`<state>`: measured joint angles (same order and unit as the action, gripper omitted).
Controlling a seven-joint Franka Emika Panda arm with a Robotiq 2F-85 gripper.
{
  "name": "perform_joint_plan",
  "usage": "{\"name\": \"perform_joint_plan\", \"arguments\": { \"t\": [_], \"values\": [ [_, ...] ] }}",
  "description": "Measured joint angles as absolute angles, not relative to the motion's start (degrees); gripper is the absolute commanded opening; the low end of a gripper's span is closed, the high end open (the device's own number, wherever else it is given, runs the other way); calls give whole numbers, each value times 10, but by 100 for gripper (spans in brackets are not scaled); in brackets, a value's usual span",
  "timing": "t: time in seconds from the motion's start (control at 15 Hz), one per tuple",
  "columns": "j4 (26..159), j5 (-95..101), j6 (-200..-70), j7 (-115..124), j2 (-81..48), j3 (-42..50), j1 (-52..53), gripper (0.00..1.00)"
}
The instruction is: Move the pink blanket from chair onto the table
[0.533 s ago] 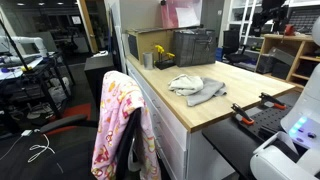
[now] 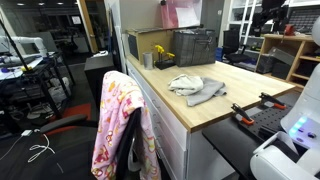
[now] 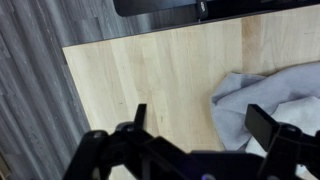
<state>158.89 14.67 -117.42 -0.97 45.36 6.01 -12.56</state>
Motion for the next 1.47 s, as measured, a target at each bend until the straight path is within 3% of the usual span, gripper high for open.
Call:
{"name": "perform_joint_plan", "arguments": {
  "t": [0.67,1.47],
  "values": [
    [1589,140,-1174,5,454,41,-114,100],
    [1564,26,-1205,146,414,-118,23,100]
  ]
}}
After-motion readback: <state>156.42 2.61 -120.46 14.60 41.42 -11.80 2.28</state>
